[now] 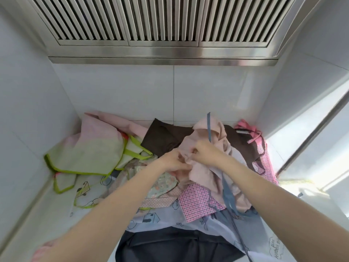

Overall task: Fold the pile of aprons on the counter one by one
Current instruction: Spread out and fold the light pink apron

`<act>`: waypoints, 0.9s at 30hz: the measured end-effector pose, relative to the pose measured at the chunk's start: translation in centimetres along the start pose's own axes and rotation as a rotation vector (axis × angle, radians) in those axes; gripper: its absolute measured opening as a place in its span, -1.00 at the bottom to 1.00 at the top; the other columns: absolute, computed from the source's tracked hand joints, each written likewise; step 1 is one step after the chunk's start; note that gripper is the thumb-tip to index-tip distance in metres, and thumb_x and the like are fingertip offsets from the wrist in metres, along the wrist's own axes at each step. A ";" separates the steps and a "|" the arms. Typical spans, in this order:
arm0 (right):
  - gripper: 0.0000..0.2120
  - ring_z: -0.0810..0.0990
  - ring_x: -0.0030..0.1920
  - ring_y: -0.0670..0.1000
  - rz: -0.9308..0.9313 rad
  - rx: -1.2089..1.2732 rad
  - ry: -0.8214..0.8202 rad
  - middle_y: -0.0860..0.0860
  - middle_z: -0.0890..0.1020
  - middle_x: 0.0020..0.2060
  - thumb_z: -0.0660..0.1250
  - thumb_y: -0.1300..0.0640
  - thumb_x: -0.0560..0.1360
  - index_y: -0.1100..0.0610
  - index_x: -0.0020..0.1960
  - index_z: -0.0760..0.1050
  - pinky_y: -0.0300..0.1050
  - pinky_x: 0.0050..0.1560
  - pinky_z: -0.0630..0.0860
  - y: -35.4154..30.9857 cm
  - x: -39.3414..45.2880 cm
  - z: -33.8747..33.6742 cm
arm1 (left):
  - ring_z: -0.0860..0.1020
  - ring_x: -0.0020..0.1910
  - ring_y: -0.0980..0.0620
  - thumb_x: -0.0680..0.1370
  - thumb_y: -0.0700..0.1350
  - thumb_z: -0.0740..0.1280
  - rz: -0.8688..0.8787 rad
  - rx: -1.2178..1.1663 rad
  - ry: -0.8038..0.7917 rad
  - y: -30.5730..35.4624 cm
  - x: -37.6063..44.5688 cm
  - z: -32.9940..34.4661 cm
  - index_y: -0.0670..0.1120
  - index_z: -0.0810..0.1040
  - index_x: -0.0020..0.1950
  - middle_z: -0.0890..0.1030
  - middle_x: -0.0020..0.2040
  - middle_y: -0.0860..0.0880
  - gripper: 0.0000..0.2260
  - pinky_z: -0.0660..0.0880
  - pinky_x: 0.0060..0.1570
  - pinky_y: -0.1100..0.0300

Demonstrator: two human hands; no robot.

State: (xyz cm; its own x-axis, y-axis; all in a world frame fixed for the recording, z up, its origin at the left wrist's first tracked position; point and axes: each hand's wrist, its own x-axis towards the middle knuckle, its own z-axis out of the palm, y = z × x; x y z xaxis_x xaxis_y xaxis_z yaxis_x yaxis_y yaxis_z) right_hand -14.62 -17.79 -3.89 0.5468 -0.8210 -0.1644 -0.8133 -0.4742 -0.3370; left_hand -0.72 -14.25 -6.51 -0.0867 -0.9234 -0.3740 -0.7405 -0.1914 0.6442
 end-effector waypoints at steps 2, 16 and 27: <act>-0.83 0.47 -0.23 -0.01 -0.093 0.129 0.106 0.00 0.55 -0.31 0.30 0.16 0.53 0.14 -0.21 0.58 -0.21 -0.25 0.32 -2.0 0.7 -1.5 | 0.60 -0.20 -0.04 0.53 -0.06 0.35 -0.006 0.062 0.171 -0.8 -0.1 -1.2 -0.16 0.58 -0.04 0.61 -0.17 -0.12 -0.83 0.47 -0.32 0.23; -0.86 0.46 -0.17 -0.05 -0.290 0.410 0.376 0.00 0.54 -0.24 0.42 0.18 0.44 0.22 -0.04 0.61 -0.23 -0.24 0.32 -13.3 5.2 -10.2 | 0.55 -0.16 0.00 0.51 -0.04 0.38 -0.031 -0.358 0.512 -2.4 -10.6 -15.7 -0.07 0.44 0.19 0.55 -0.03 -0.05 -0.71 0.54 -0.14 0.14; -0.63 0.55 -0.22 0.05 -0.292 0.412 0.296 0.11 0.60 -0.15 0.31 -0.04 0.52 0.26 0.09 0.57 -0.12 -0.22 0.47 -18.8 3.6 -9.7 | 0.61 0.01 -0.07 0.35 0.30 0.33 0.155 -0.498 0.234 0.9 -17.3 -17.6 -0.01 0.60 0.03 0.62 0.04 -0.09 -0.55 0.52 0.09 0.06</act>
State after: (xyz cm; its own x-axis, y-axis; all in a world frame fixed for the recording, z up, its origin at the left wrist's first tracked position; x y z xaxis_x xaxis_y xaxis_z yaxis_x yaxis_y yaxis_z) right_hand 0.73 -14.94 10.84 0.6099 -0.7566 0.2356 -0.4603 -0.5803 -0.6718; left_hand 11.85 -4.29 12.28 0.0229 -0.9915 -0.1285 -0.3221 -0.1289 0.9379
